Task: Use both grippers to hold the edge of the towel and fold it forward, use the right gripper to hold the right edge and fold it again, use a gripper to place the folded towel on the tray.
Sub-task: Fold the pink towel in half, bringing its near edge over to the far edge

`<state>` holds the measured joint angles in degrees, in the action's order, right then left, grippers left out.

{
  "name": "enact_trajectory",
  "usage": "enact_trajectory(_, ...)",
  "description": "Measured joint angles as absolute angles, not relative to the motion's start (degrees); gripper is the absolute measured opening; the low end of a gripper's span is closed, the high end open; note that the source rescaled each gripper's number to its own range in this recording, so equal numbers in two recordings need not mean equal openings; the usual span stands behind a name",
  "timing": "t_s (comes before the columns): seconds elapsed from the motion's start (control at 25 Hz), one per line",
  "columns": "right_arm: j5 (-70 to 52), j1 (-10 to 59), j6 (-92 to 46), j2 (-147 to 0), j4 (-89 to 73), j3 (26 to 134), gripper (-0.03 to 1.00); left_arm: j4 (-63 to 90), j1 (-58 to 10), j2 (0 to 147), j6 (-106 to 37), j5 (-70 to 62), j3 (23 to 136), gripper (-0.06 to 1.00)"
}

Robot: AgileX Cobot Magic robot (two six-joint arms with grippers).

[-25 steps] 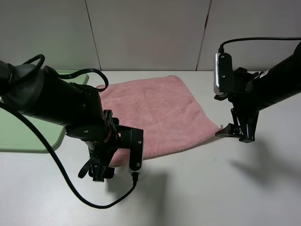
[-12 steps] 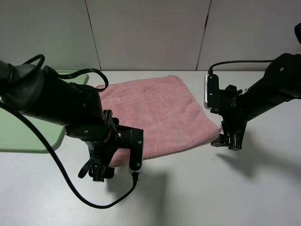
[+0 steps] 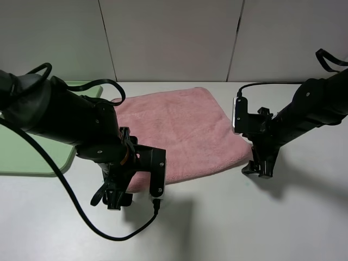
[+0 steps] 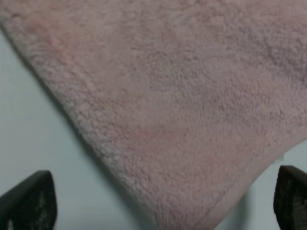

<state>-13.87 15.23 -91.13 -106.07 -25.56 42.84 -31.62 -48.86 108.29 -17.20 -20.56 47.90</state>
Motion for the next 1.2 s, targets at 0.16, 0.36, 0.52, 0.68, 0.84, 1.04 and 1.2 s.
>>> enact_trajectory(0.16,-13.8,15.2,-91.1,-106.1,-25.7,42.8,1.00,-31.6,-48.9,108.3,-17.2,-20.6,47.9,0.92)
enact_trajectory(0.36,-13.1,15.2,-91.0,-106.1,-25.8,42.8,0.99,-31.6,-48.9,108.3,-17.2,-20.6,47.9,0.92)
enact_trajectory(0.52,-12.1,15.3,-90.9,-106.2,-25.9,42.8,0.92,-31.6,-48.9,108.3,-17.2,-20.6,47.9,0.91)
enact_trajectory(0.68,-10.9,15.3,-90.9,-106.4,-25.9,42.8,0.84,-31.6,-48.9,108.3,-17.2,-20.6,47.9,0.85)
enact_trajectory(0.84,-10.4,15.3,-90.9,-106.4,-25.9,42.8,0.80,-31.6,-48.9,108.3,-17.2,-20.6,47.9,0.76)
enact_trajectory(1.04,-10.4,15.3,-90.9,-106.9,-25.9,42.8,0.63,-31.6,-48.9,108.3,-17.2,-20.6,47.7,0.54)
enact_trajectory(1.2,-10.5,15.3,-90.9,-107.0,-25.7,42.8,0.46,-31.6,-48.9,108.3,-17.2,-20.5,46.0,0.31)
